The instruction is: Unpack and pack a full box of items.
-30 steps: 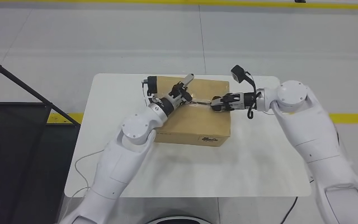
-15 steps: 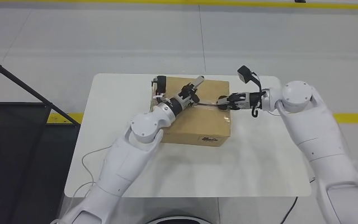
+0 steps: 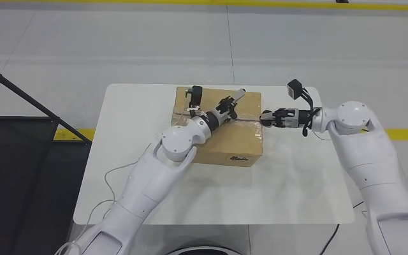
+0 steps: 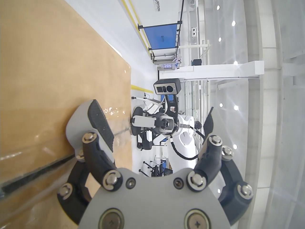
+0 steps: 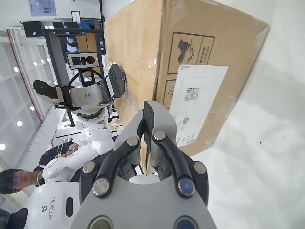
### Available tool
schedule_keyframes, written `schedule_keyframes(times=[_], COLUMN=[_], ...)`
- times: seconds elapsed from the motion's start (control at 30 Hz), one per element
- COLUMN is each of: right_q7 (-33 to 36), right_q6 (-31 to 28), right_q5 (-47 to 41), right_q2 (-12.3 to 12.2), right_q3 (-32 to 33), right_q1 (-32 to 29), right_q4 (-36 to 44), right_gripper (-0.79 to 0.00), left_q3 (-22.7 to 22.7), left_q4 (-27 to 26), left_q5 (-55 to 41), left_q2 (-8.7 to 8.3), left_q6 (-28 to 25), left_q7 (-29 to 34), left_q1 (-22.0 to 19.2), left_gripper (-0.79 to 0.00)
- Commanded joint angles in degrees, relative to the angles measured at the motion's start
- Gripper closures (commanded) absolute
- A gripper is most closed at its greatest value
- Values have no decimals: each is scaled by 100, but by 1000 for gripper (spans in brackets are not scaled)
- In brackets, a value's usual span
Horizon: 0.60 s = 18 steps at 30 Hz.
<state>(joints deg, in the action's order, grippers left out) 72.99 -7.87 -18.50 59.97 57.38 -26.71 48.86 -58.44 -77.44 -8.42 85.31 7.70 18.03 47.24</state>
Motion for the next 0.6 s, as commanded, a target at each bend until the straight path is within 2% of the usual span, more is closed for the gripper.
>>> schedule_keyframes(times=[0.0,0.57], right_q7=[14,157], right_q6=[-39,-379], right_q5=[-40,-341], right_q2=[-10,47], right_q3=[39,59], right_q1=[-26,-87], right_q4=[-52,-524], right_gripper=[0,0], left_q3=[65,508], left_q4=[69,462], left_q5=[-19,-101], left_q2=[28,269], left_q6=[-6,-136], left_q7=[-33,-304], left_q1=[-55,-389], left_gripper=[-785,-785])
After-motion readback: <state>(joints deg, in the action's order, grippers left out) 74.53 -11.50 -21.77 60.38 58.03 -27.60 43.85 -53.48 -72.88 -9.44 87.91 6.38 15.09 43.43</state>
